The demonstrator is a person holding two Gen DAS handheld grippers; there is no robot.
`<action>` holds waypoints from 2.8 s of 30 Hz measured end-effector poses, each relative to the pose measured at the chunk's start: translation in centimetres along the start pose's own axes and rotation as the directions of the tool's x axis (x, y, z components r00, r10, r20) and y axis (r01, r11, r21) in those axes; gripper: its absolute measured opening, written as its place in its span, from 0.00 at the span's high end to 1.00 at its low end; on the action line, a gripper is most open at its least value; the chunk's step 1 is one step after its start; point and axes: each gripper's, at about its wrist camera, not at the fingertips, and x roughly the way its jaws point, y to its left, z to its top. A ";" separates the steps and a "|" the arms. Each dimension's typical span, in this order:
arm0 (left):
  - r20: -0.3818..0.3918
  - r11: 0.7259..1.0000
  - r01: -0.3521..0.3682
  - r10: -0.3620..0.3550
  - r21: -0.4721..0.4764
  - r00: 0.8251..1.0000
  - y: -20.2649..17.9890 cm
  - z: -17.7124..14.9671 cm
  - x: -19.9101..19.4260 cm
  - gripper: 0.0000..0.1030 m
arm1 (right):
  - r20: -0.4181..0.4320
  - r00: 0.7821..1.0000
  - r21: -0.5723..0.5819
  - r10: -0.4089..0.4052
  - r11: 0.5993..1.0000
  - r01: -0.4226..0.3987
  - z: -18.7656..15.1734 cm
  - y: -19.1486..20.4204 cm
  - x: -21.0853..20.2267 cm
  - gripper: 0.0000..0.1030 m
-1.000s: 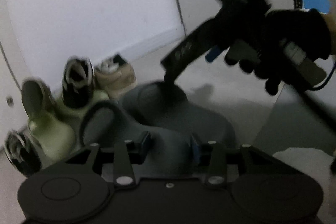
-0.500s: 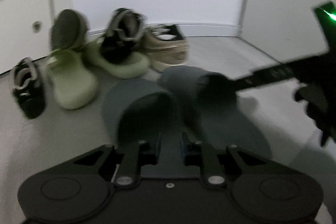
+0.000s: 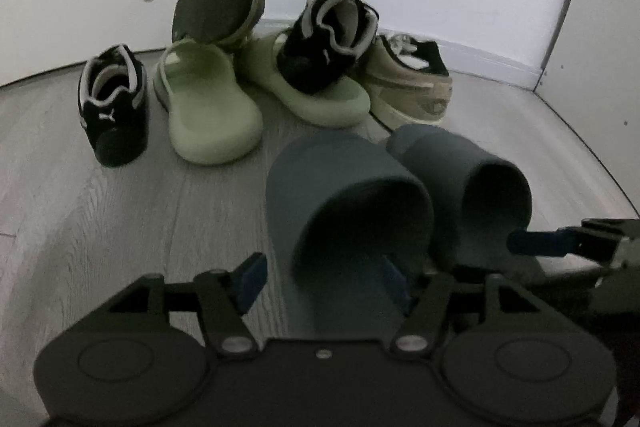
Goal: Organize scattered shoes
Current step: 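Carry the second slide and set it beside the first, open left tool, then grasp one grey slide by its strap with the right tool, then move the held slide and set it parallel to the other slide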
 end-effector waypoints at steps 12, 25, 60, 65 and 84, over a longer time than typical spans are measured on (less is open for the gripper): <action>0.013 0.999 0.023 -0.023 0.028 1.000 -0.2 -0.2 -1.0 0.37 | -0.036 0.983 -0.069 -0.181 0.981 0.179 -1.6 -1.5 -0.7 0.39; 0.025 0.997 0.075 -0.075 0.013 0.997 -0.8 0.4 -1.4 0.24 | -0.031 0.930 0.078 -0.366 0.927 0.367 -3.1 -7.0 -2.3 0.76; 0.013 0.995 0.063 -0.062 -0.073 0.998 0.5 1.7 -0.4 0.24 | 0.191 0.897 0.405 -0.398 0.865 0.297 4.4 -7.9 -1.5 0.20; 0.010 0.995 0.066 -0.065 -0.071 0.998 0.5 1.7 -0.4 0.24 | 0.207 0.910 0.305 -0.360 0.907 0.290 5.4 -5.6 0.3 0.19; -0.012 0.994 0.084 -0.085 -0.068 0.996 0.5 1.4 -0.3 0.24 | 0.166 0.924 0.051 -0.343 0.939 0.339 6.2 -3.6 4.2 0.16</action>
